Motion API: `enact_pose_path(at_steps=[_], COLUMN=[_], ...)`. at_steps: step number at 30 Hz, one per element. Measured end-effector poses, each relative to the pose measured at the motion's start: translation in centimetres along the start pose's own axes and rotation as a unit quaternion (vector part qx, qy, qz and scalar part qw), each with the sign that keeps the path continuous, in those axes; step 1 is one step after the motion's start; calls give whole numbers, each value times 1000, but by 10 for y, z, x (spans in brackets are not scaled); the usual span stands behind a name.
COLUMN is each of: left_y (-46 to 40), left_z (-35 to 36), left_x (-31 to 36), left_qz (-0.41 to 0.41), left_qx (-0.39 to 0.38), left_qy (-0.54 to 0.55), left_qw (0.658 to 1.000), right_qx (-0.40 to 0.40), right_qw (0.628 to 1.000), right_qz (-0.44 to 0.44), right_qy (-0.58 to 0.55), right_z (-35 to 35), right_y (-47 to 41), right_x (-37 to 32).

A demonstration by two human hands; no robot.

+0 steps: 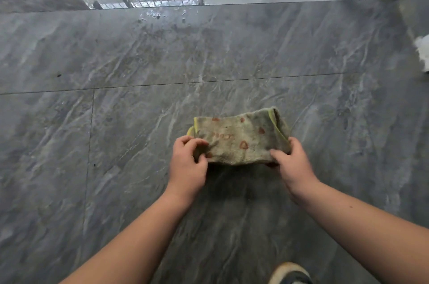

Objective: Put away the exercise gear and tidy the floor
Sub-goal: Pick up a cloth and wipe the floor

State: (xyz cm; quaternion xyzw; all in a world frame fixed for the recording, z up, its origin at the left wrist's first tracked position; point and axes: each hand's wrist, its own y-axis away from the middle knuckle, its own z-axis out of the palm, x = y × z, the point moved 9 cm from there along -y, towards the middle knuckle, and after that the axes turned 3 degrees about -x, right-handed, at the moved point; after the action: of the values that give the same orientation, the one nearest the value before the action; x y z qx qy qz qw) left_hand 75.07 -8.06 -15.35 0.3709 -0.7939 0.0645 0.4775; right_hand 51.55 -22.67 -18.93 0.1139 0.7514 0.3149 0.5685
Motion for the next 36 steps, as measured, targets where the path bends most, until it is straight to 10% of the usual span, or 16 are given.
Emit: enact_pose_path(at_steps=[5, 10, 15, 20, 36], left_y=[14, 6, -12, -36, -13], left_z=[11, 9, 61, 97, 158], left_x=[-40, -7, 32, 9, 3], left_qz=[-104, 8, 153, 102, 278], left_qx=[-80, -48, -134, -177, -195], left_qy=[-169, -273, -315, -415, -438], left_qw=[977, 961, 927, 887, 832], right_qx=[50, 44, -137, -171, 21], right_qw=[989, 943, 817, 675, 719], right_qz=[82, -135, -260, -298, -261], right_qy=[108, 300, 496, 653, 644], right_z=[-25, -17, 51, 89, 29], right_y=[-9, 10, 18, 1, -10], right_x=[20, -37, -45, -25, 43])
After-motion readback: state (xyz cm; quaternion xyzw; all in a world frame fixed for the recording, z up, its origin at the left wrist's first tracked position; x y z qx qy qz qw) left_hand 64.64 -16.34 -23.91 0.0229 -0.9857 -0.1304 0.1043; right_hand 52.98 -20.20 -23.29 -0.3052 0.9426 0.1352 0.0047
